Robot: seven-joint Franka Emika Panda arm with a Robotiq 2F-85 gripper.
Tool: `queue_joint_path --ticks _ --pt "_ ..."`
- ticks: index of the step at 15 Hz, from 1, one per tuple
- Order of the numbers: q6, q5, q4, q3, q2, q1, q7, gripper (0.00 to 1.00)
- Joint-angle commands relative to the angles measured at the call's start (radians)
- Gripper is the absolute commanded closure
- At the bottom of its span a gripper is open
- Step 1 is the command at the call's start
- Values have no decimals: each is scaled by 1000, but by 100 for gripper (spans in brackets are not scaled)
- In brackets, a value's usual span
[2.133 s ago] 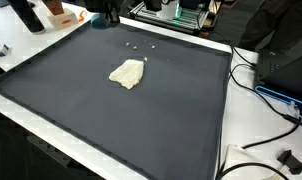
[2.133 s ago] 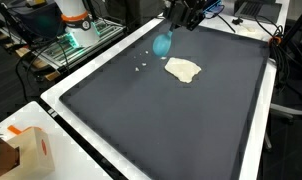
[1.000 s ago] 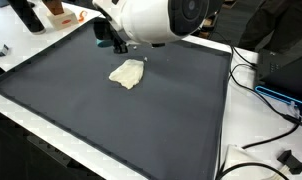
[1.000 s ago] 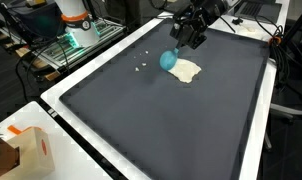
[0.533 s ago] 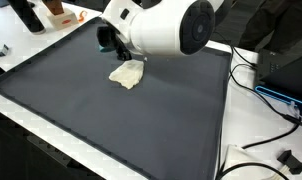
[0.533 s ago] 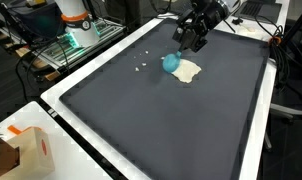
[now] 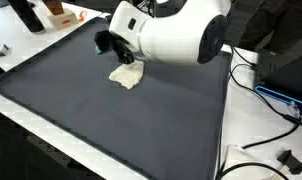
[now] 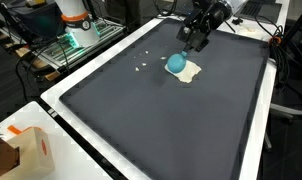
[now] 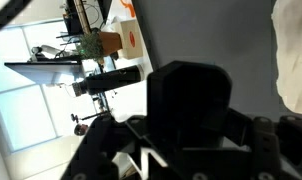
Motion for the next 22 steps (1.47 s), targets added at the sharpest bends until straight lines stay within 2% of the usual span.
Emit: queue_joint_path --ticks 1,14,22 --pt "13 -67 9 3 12 15 -89 81" --pt "154 -131 -46 30 -37 20 -278 81" --pt "360 -118 -150 43 -139 -7 -359 81"
